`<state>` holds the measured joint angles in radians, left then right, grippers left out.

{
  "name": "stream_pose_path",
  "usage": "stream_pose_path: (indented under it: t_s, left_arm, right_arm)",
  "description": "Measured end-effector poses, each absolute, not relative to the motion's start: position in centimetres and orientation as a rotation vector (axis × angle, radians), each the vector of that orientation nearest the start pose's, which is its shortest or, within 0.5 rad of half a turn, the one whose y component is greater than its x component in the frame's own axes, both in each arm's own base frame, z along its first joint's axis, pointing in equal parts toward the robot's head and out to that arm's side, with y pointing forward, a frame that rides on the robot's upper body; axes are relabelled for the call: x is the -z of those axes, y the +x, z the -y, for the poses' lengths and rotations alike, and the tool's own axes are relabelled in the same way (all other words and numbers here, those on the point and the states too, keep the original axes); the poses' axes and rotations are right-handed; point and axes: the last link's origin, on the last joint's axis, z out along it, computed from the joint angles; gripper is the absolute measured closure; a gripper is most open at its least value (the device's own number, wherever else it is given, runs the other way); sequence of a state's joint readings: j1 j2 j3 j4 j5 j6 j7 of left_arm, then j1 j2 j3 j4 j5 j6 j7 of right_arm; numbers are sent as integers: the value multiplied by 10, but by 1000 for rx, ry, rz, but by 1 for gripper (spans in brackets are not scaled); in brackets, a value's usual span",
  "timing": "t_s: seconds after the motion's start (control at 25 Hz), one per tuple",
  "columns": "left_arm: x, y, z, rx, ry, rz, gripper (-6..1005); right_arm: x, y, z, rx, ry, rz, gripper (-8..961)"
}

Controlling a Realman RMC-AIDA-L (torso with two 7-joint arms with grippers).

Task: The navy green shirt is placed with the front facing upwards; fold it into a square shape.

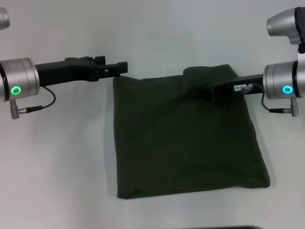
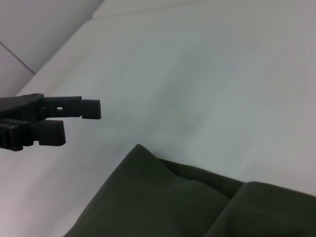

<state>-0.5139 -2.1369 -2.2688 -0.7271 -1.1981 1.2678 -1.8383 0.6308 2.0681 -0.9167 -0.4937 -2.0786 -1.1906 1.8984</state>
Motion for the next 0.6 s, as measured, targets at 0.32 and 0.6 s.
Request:
stream_pose_path:
  t_s: [0.32, 0.6]
  left_arm:
    - [27, -254, -355, 641, -2495, 1161, 78]
    - [13, -251, -347, 725, -2530, 1154, 79]
  right_arm:
    - [44, 264, -354, -439, -2619, -1263, 881]
    - [24, 264, -333, -573, -2697, -1219, 882]
